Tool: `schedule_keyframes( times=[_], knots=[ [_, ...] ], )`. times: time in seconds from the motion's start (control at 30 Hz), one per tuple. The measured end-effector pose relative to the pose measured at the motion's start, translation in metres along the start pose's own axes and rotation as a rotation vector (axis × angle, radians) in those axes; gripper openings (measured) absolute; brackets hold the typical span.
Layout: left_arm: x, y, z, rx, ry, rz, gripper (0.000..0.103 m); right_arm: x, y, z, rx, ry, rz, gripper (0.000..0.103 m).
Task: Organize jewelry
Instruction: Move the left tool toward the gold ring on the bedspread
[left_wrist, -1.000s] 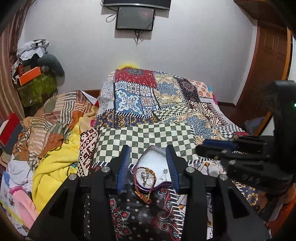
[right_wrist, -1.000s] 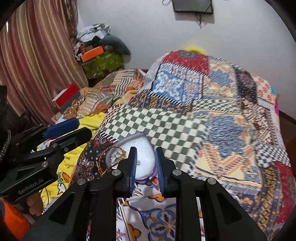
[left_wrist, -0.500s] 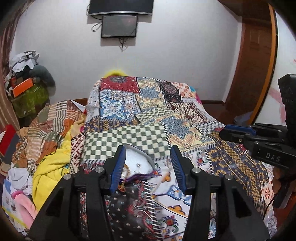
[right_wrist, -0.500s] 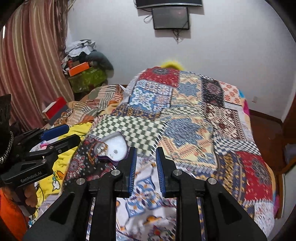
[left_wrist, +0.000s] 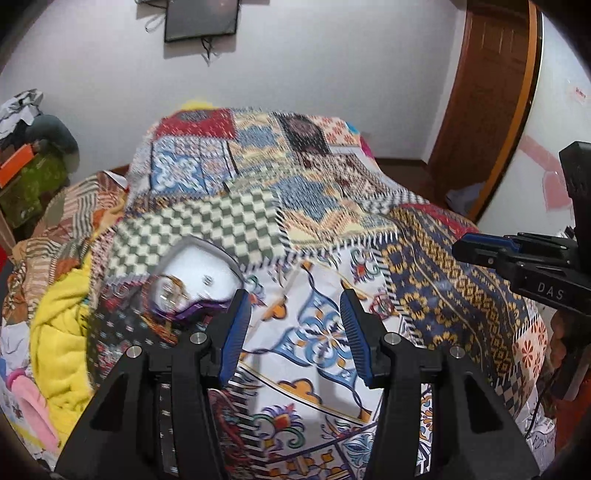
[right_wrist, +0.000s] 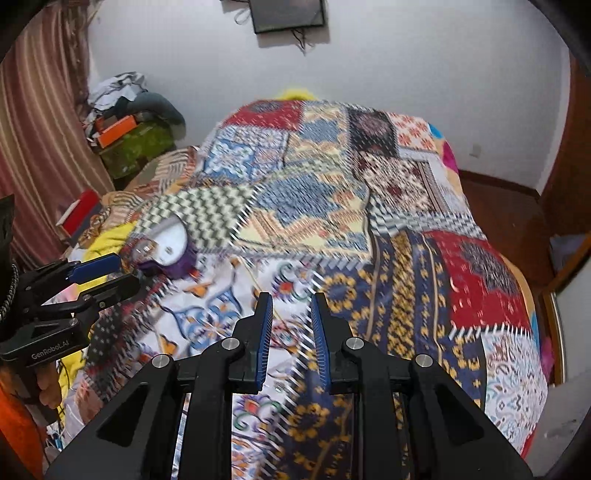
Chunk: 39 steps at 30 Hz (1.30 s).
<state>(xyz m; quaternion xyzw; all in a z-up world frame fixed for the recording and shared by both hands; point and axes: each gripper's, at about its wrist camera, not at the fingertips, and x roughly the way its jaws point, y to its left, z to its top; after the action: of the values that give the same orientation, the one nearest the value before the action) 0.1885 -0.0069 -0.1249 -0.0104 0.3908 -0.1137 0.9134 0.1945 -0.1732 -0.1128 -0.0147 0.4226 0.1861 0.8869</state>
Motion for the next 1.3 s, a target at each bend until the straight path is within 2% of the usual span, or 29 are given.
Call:
schedule_keyframes(
  times=[0.3, 0.67, 0.83, 1.07, 1.3],
  knots=[
    [0.046, -0.015, -0.017, 0.009, 0.114, -0.046, 0.049, 0.028, -0.014, -0.022, 0.025, 0.102, 0.023, 0.019],
    [0.079, -0.017, -0.026, 0.009, 0.177, -0.073, 0.049, 0.071, -0.007, -0.031, 0.001, 0.215, 0.059, 0.019],
    [0.090, -0.013, -0.030, -0.005, 0.197, -0.084, 0.049, 0.077, -0.006, -0.031, -0.004, 0.224, 0.082, 0.019],
    [0.095, -0.017, -0.028, 0.012, 0.198, -0.095, 0.049, 0.094, -0.002, -0.031, -0.021, 0.245, 0.071, 0.019],
    [0.101, -0.027, -0.029, 0.042, 0.212, -0.103, 0.049, 0.097, -0.004, -0.031, -0.014, 0.201, 0.096, 0.019]
  ],
)
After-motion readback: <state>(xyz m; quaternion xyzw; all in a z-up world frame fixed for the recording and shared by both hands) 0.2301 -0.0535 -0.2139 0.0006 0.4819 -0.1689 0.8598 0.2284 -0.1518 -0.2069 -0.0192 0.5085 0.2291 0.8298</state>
